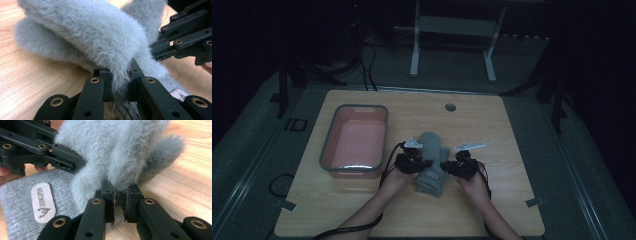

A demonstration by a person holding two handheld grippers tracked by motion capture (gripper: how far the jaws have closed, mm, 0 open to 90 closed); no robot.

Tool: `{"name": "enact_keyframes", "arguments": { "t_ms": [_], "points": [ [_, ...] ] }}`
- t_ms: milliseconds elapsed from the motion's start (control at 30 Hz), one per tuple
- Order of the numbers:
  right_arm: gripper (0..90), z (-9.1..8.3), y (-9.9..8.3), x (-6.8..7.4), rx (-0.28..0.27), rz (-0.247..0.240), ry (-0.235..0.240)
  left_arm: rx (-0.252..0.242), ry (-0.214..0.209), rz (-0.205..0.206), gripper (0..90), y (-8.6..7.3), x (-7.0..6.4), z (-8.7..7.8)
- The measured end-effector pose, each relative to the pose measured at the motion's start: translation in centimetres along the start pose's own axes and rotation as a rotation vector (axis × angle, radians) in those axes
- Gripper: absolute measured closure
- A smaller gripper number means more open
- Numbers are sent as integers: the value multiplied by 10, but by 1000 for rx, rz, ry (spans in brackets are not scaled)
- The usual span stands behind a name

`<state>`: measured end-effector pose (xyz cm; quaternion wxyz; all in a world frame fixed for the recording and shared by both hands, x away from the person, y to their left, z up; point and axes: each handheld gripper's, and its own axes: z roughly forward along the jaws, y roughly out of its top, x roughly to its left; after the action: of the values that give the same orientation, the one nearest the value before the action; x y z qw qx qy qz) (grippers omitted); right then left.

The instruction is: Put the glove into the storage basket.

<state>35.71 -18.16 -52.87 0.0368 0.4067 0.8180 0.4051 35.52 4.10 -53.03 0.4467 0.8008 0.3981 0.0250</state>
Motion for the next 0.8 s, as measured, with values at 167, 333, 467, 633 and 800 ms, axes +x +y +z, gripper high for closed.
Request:
{"name": "enact_keyframes", "arguments": {
  "t_ms": [167, 333, 467, 633, 800],
  "points": [
    [820, -8, 8, 3, -26, 11, 22, -28, -4, 0, 808, 8, -4, -11],
    [823, -20, 18, 9, -54, -4, 31, -55, 2, 32, 809, 19, -10, -23],
    [825, -32, 34, 13, -91, -9, 53, -77, 2, 42, 808, 30, -11, -34],
    [825, -37, 47, 18, -116, -19, 66, -95, 10, 46, 808, 40, -9, -47],
    [826, -36, 63, 24, -126, -34, 89, -102, 20, 50, 808, 46, -4, -58]
  ]
}}
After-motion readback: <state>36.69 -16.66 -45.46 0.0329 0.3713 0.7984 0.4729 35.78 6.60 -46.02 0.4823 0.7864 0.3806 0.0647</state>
